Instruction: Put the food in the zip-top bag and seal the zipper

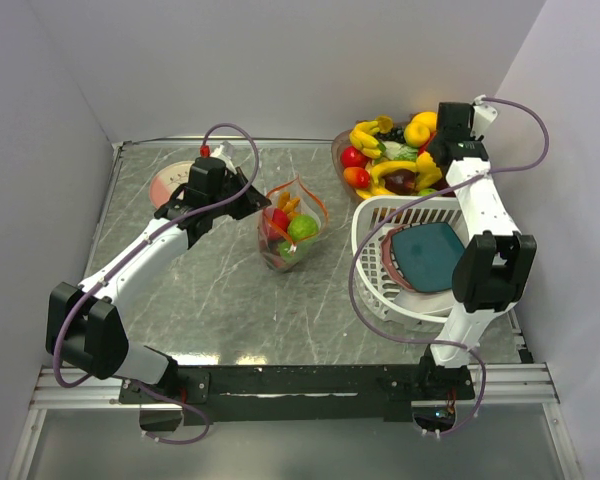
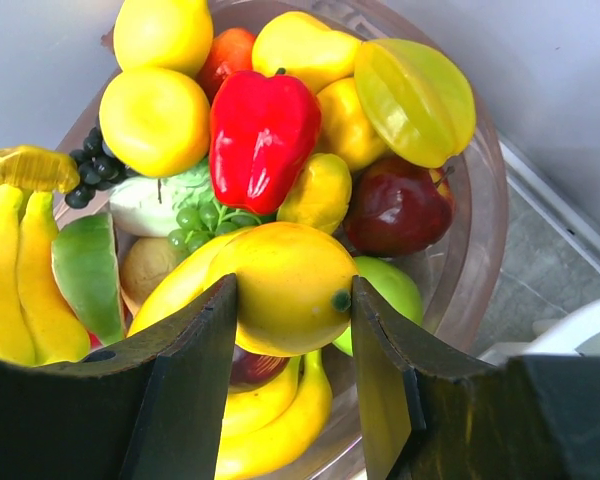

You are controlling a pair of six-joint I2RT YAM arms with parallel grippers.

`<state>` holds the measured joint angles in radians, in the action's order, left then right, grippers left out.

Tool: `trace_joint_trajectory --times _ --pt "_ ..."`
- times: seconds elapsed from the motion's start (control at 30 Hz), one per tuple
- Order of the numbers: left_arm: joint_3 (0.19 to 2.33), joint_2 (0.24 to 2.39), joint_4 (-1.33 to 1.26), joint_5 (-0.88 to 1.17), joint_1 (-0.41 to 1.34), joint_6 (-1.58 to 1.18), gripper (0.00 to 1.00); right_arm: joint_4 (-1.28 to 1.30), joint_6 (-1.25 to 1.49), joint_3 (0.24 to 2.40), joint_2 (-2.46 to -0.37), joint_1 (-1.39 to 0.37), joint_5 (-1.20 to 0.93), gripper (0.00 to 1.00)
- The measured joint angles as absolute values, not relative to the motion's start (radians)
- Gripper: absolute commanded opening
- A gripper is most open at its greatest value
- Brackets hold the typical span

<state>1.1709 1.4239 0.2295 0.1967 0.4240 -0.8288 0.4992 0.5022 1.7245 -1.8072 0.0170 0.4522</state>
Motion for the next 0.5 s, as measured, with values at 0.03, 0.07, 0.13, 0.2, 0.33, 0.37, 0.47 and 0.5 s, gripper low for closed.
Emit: trace_joint_trajectory --times 0.03,0.07,0.13,0.2,0.33,0.37,0.47,0.5 --pt "1.171 1.424 0.229 0.197 0.424 -0.829 0.01 0.501 0.501 1.724 -1.803 0.017 0.456 0.27" --pt "1.171 1.424 0.229 0.198 0.424 -0.829 0.01 0.502 0.500 1.724 -1.800 0.017 0.459 0.27" --pt "1.171 1.424 0.229 0.199 0.424 -0.830 0.01 0.502 0.500 1.724 -1.792 0.015 0.464 0.26" --pt "1.171 1.424 0.229 0.204 0.424 -0.833 0.01 0.503 0.500 1.724 -1.783 0.015 0.467 0.25" --pt "1.171 1.425 0.229 0.209 0.424 -0.833 0.01 0.503 0.500 1.724 -1.758 0.015 0.468 0.24" --pt "1.171 1.425 0.229 0.210 0.424 -0.834 0.01 0.503 0.500 1.724 -1.750 0.015 0.467 0.23" --pt "1.171 1.427 0.228 0.213 0.424 -0.835 0.01 0.503 0.500 1.725 -1.735 0.012 0.467 0.23" --pt "1.171 1.429 0.226 0.213 0.424 -0.836 0.01 0.503 0.500 1.724 -1.729 0.011 0.467 0.23"
